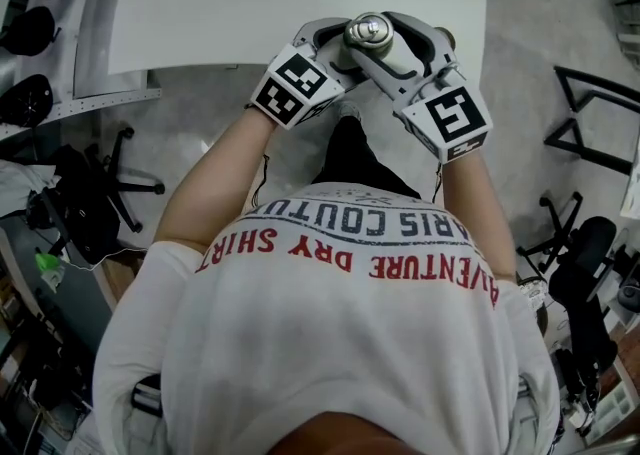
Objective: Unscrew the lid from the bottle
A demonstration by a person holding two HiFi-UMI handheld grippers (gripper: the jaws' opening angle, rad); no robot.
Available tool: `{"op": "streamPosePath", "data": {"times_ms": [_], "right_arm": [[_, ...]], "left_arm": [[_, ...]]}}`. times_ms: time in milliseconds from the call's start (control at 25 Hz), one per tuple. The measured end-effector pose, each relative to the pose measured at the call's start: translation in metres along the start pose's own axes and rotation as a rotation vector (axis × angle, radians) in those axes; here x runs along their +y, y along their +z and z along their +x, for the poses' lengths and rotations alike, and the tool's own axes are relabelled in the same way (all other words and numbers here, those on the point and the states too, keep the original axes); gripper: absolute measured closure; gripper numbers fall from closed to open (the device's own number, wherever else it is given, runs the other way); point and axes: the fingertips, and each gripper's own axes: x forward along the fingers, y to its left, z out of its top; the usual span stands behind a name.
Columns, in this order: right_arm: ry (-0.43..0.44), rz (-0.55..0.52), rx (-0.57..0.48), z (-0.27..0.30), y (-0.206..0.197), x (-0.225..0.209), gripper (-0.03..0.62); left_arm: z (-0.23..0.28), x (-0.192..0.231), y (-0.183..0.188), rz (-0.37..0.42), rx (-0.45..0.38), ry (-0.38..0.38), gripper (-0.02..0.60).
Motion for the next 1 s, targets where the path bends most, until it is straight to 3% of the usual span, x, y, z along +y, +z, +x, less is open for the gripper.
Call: {"op": "streamPosePath", "data": {"times_ms": [400, 680, 880, 1000], "right_arm": [[0.290, -0.043, 0.022, 0.002, 0.004, 0.006, 0.338], [0.515, -0.130, 0.069, 0.000, 0.005, 0.010, 0.338], [0.610, -0.200, 0.098, -0.002, 0.004, 0.013, 0.338], [0.632, -0.210, 0.092, -0.001, 0.005, 0.015, 0.338]], "left_arm": [[-0.001, -0.002, -0.003, 0.098, 0.090, -0.182, 0.215], [-0.001, -0.005, -0.002, 0.169, 0.144, -0.306, 0.215], [-0.001, -0.008, -0.004, 0.207, 0.175, -0.364, 0.215], [-0.002, -0.009, -0.005, 0.190, 0.169, -0.383, 0.215]]}}
